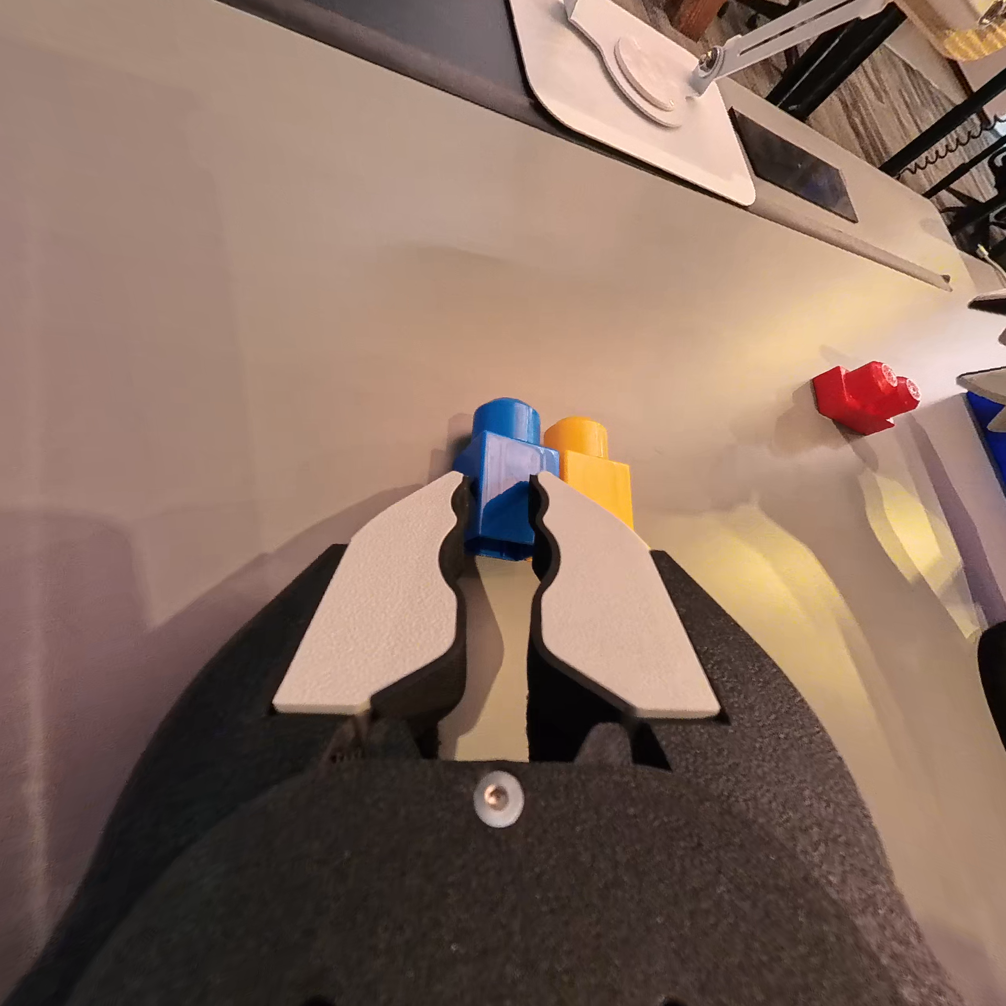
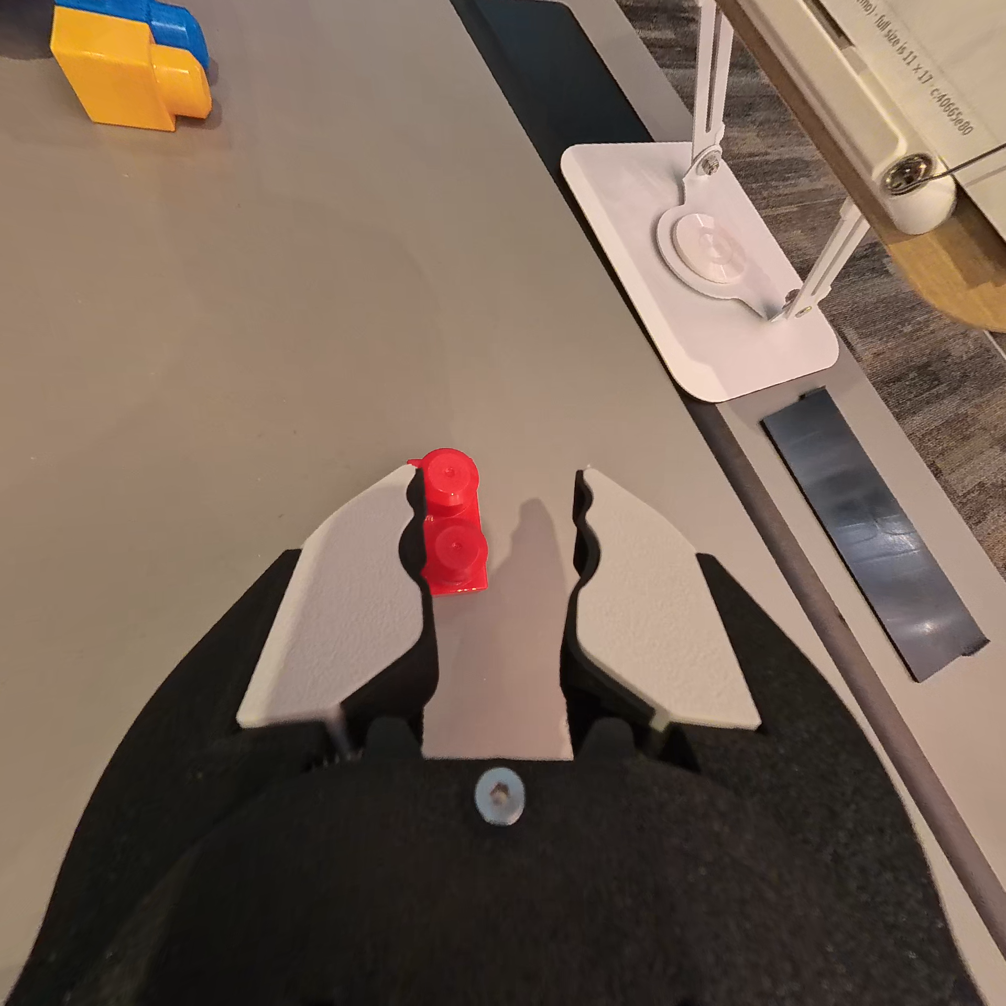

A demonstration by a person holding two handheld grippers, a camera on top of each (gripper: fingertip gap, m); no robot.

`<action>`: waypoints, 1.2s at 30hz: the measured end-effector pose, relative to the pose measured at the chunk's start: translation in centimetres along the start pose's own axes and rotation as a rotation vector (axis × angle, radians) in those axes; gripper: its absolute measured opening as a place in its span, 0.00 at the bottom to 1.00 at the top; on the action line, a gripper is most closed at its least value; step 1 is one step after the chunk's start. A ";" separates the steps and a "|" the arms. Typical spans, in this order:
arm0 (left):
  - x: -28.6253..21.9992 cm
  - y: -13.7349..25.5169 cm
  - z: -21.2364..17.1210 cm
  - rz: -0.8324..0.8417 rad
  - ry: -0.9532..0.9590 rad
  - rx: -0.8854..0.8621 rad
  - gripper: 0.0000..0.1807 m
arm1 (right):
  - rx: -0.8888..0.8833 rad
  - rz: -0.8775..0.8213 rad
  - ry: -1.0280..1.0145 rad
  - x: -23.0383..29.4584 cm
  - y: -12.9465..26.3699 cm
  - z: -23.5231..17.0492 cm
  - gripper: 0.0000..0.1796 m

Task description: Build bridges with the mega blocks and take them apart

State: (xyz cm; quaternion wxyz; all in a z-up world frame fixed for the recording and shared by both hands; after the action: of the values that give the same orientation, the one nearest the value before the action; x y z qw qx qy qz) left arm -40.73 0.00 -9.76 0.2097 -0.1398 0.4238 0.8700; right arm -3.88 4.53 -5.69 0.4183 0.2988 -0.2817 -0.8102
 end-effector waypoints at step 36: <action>-3.5 -1.1 -0.3 0.417 -0.271 0.184 0.55 | 0.049 0.034 0.021 0.7 -1.3 -0.4 0.28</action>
State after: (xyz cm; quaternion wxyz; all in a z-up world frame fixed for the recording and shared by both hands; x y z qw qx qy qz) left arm -37.11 -0.46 -9.22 0.0926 0.0881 0.4887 0.8631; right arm -4.57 4.47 -7.04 0.4275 0.3123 -0.3022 -0.7927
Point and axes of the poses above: each gripper's, where its closed fingertips meet, y back along the fingers, z out of its top, x = y × z across the jaws, the point moved 4 cm from there along y, back along the fingers, and after that the axes turned 9 degrees about x, right-handed, at the moved point
